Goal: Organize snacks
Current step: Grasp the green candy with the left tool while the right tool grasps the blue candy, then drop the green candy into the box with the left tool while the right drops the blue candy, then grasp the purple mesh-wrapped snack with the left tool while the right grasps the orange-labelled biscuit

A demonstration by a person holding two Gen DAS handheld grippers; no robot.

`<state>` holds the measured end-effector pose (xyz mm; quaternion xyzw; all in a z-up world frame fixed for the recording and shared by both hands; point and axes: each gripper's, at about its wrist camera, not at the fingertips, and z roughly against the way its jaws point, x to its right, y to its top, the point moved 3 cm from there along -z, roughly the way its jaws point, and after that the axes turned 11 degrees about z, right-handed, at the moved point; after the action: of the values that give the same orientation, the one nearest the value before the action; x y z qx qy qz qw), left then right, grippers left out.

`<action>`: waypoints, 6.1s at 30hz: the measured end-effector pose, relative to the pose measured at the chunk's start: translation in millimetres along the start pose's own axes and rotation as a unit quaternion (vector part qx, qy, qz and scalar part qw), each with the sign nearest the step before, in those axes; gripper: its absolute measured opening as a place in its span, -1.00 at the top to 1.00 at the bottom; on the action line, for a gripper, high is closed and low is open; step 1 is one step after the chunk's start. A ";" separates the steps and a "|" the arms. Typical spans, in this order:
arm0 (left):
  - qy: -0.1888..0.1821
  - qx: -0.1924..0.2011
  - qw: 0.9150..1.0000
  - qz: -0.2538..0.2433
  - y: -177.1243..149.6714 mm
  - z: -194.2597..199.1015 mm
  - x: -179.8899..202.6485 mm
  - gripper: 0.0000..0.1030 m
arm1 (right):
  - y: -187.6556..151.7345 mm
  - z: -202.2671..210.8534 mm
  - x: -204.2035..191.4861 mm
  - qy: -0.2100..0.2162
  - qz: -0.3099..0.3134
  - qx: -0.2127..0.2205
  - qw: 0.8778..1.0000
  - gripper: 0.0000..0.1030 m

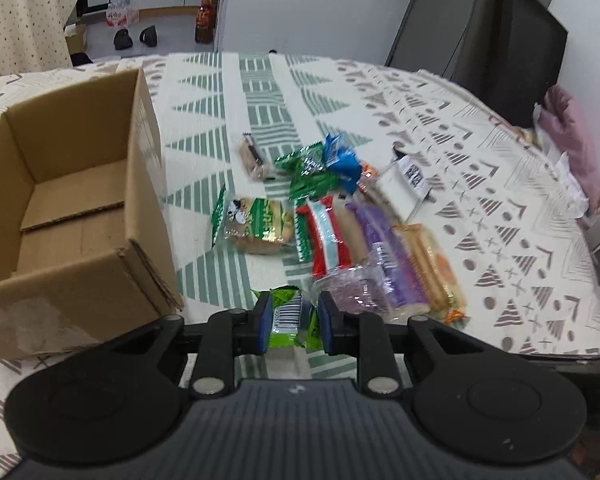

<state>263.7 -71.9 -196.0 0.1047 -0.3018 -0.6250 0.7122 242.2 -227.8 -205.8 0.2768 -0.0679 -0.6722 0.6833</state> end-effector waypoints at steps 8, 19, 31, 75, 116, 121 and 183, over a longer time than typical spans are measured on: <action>-0.018 0.026 0.999 0.006 3.7 29.3 1.7 0.56 | 2.8 20.2 -7.7 0.006 0.000 0.041 0.999 0.38; -0.027 0.078 0.996 0.043 14.6 74.5 -15.9 0.57 | 10.2 40.4 -35.8 0.022 0.024 0.084 0.996 0.38; -0.028 0.122 0.989 0.082 26.6 107.2 -42.3 0.58 | 28.6 56.9 -74.0 0.054 0.045 0.123 0.990 0.38; 0.089 0.146 0.960 0.221 52.9 92.0 -126.8 -0.61 | 81.9 31.8 -133.9 0.107 0.077 0.130 0.983 -0.57; 0.047 0.050 0.991 0.111 10.2 68.0 16.4 -0.85 | 39.7 88.7 42.8 0.001 -0.037 0.133 0.990 -0.98; 0.051 0.041 0.992 0.106 9.0 49.3 22.8 -0.85 | 38.0 72.0 56.7 0.017 -0.054 0.109 0.992 -0.80; 0.014 0.022 0.991 0.134 7.2 22.1 5.4 0.24 | 42.1 30.4 45.2 0.023 -0.005 0.088 0.996 0.33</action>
<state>257.4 -70.5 -172.9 0.0879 -0.3171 -0.5157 0.7910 269.0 -282.1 -173.2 0.3515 -0.1102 -0.6605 0.6543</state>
